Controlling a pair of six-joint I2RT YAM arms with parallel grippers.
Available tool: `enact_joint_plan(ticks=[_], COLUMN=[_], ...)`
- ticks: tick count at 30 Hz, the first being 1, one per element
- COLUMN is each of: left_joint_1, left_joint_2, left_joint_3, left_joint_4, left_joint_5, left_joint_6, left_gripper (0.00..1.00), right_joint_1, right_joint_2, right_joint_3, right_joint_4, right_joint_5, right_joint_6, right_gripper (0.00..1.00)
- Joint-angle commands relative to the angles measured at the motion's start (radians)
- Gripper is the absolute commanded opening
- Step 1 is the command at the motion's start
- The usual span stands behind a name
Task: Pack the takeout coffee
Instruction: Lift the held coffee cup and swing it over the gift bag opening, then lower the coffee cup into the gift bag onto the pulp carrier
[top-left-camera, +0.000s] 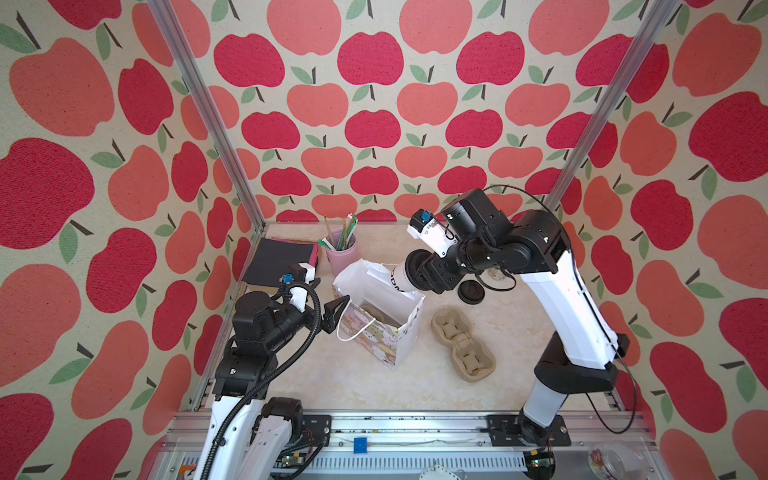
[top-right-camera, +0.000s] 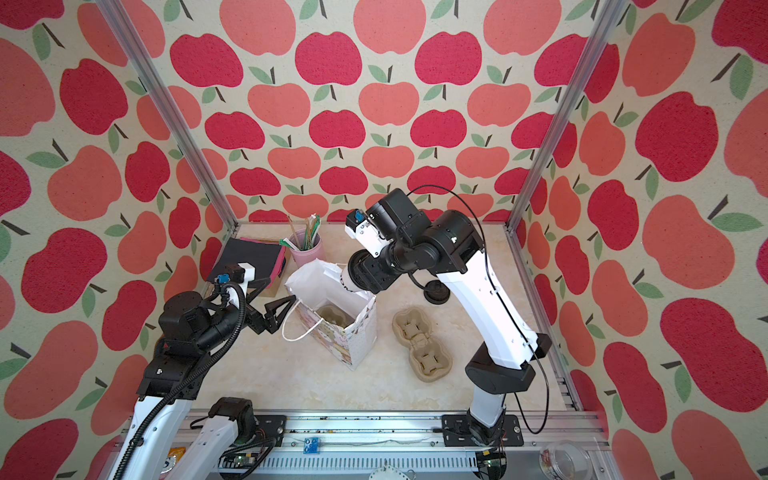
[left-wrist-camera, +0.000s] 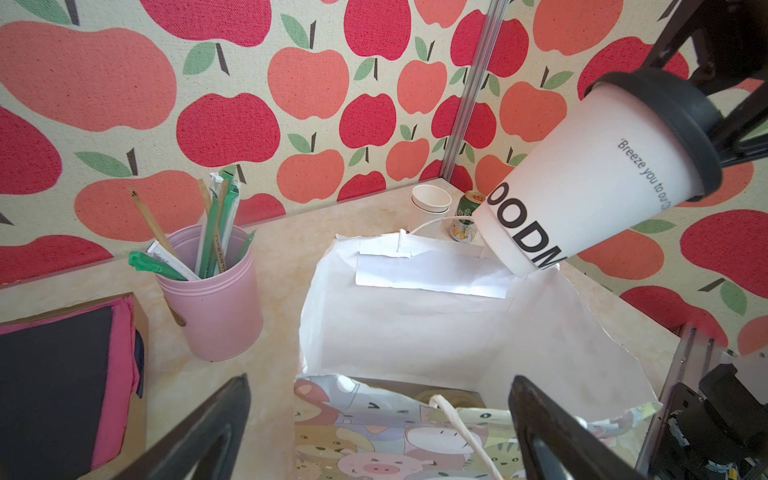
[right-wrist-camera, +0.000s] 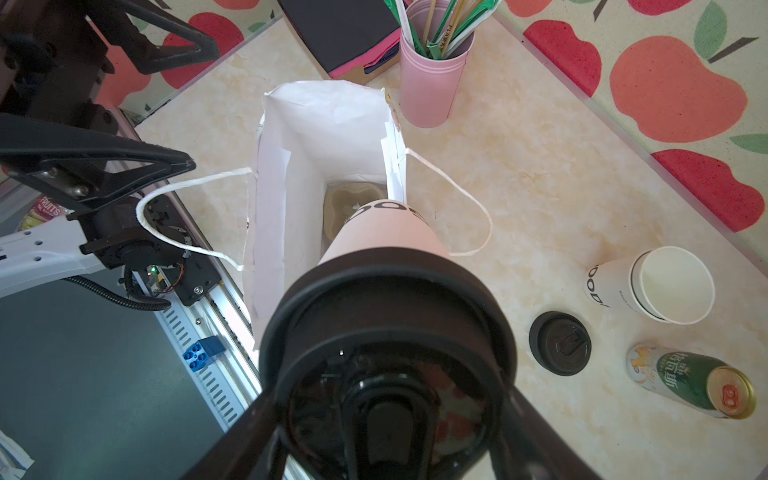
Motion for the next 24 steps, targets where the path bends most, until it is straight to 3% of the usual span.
enact_joint_plan(ticks=[1, 14, 24], left_joint_1=[0.007, 0.009, 0.008], left_joint_2=[0.000, -0.001, 0.000], left_joint_3=[-0.011, -0.013, -0.013], left_joint_4=[0.033, 0.033, 0.033], left_joint_5=[-0.004, -0.007, -0.007], left_joint_6=[-0.010, -0.010, -0.011], left_gripper=[0.99, 0.99, 0.99], right_joint_1=[0.028, 0.111, 0.114], right_joint_2=[0.046, 0.195, 0.241], right_joint_3=[0.024, 0.027, 0.019], right_joint_4=[-0.004, -0.045, -0.044], right_joint_5=[-0.032, 0.029, 0.026], right_joint_6=[0.001, -0.039, -0.059], right_gripper=[0.61, 0.61, 0.61])
